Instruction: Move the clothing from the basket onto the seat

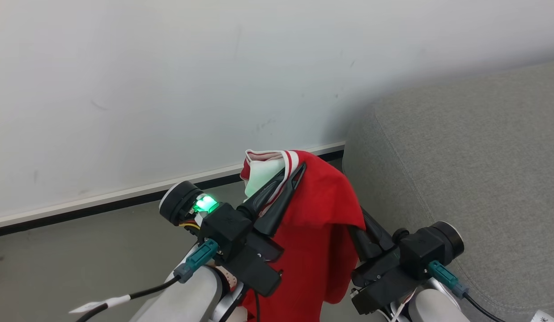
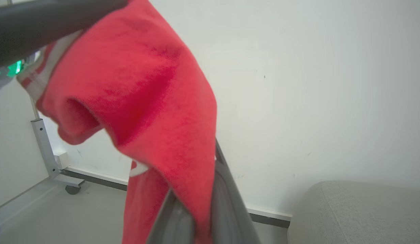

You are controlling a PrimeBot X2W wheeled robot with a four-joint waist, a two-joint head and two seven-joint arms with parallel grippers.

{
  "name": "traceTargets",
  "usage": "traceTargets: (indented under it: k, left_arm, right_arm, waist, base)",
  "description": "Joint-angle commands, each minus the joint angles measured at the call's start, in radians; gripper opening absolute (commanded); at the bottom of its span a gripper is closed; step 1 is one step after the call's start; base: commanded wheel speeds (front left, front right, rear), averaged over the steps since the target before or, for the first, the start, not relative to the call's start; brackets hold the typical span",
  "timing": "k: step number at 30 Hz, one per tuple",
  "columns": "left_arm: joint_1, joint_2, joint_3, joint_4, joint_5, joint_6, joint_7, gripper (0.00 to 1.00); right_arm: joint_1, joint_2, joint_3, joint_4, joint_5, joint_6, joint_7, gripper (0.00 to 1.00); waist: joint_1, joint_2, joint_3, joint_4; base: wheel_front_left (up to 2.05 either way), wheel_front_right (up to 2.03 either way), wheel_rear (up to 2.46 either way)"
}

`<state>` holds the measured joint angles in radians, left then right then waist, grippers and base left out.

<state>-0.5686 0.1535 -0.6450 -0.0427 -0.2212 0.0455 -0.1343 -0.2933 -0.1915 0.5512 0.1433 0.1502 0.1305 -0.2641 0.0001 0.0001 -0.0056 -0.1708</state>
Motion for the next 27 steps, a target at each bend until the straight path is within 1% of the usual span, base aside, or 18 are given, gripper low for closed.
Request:
traceTargets:
  k: [1,5,6,7,8,12,19,22,27]
  left_arm:
    - [0.006,0.005,0.003,0.004,-0.006,0.000,-0.005,0.00]
    - [0.000,0.002,0.005,0.038,-0.006,0.008,-0.026,0.00]
    - [0.002,-0.003,0.006,0.044,-0.017,0.004,-0.028,0.16]
    - [0.002,-0.003,0.004,0.050,-0.018,0.001,-0.028,0.62]
    - [0.000,-0.002,0.005,0.052,-0.016,0.001,-0.031,1.00]
    - [-0.002,-0.004,0.010,0.059,-0.034,0.005,-0.024,1.00]
    - [-0.010,0.005,0.004,0.059,-0.033,0.006,-0.016,1.00]
    - [-0.014,0.012,0.000,0.056,-0.030,0.005,-0.008,1.00]
    - [-0.026,0.019,-0.009,0.053,-0.024,0.002,0.005,1.00]
  right_arm:
    - [-0.004,-0.003,0.002,-0.004,0.003,0.000,-0.002,0.00]
    - [-0.001,0.002,-0.005,0.001,0.012,0.000,-0.002,0.00]
    - [0.001,0.005,-0.012,0.004,0.014,0.000,-0.002,0.00]
    - [0.004,0.008,-0.024,0.007,0.015,0.000,-0.002,0.00]
    - [0.008,0.013,-0.032,0.009,0.019,0.000,-0.002,0.00]
    - [0.016,0.031,-0.082,0.010,0.018,0.000,-0.002,0.00]
    - [0.026,0.041,-0.102,-0.003,0.016,0.000,-0.002,0.00]
    - [0.023,0.047,-0.109,-0.008,0.014,0.000,-0.002,0.00]
    - [0.015,0.065,-0.125,-0.023,0.026,0.000,-0.002,0.00]
  waist:
    - [-0.0001,-0.0001,0.001,-0.002]
    - [-0.0001,-0.0001,0.006,-0.010]
    - [-0.0001,-0.0001,0.008,-0.012]
    - [-0.0001,-0.0001,0.009,-0.013]
    - [-0.0001,-0.0001,0.010,-0.015]
    - [-0.0001,-0.0001,0.018,-0.024]
    - [-0.0001,-0.0001,0.034,-0.048]
    - [-0.0001,-0.0001,0.045,-0.070]
    - [-0.0001,-0.0001,0.071,-0.128]
  base:
    - [0.00,0.00,0.00]
    - [0.00,0.00,0.00]
    - [0.00,0.00,0.00]
    - [0.00,0.00,0.00]
    - [0.00,0.00,0.00]
    - [0.00,0.00,0.00]
    - [0.00,0.00,0.00]
    - [0.00,0.00,0.00]
    - [0.00,0.00,0.00]
